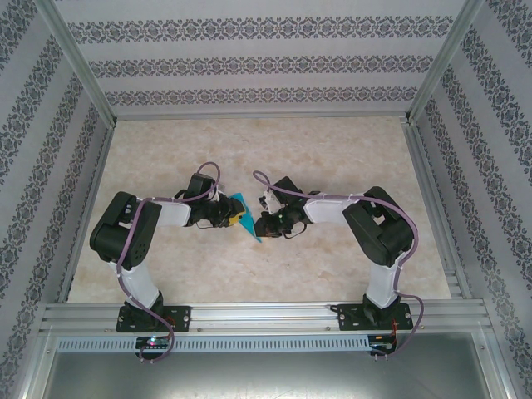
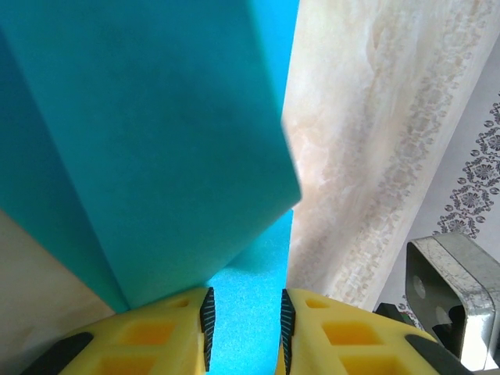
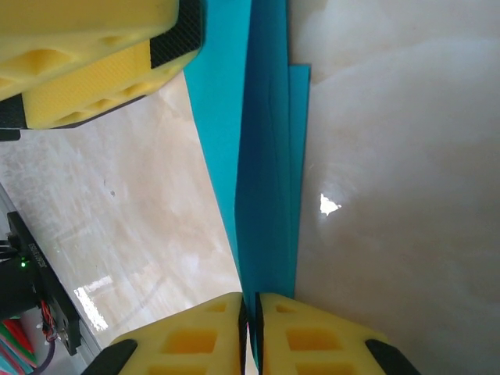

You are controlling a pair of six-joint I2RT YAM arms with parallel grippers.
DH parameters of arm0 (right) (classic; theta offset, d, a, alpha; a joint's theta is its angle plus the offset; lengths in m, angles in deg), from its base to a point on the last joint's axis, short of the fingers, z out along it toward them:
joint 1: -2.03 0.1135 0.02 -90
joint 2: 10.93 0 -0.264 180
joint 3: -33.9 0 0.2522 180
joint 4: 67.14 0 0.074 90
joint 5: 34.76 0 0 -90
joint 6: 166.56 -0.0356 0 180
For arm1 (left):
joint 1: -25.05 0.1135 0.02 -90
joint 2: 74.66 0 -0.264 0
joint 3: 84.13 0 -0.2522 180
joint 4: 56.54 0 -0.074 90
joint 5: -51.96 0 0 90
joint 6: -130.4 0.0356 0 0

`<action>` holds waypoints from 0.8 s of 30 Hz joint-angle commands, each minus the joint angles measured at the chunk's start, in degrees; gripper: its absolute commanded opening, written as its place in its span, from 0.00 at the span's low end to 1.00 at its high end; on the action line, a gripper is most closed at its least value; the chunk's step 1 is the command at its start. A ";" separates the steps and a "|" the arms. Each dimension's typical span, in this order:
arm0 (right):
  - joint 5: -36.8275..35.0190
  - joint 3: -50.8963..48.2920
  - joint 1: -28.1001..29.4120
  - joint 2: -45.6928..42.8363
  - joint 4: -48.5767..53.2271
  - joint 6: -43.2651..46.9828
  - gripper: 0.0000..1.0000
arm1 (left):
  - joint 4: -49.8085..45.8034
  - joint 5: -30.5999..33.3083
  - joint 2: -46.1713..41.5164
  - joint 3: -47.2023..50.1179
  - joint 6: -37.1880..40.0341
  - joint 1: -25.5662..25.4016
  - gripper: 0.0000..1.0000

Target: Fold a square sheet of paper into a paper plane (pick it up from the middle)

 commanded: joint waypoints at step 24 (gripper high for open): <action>-8.61 7.16 5.17 -0.38 3.14 -1.08 0.08 | -10.46 7.02 5.27 0.90 1.75 -0.45 0.28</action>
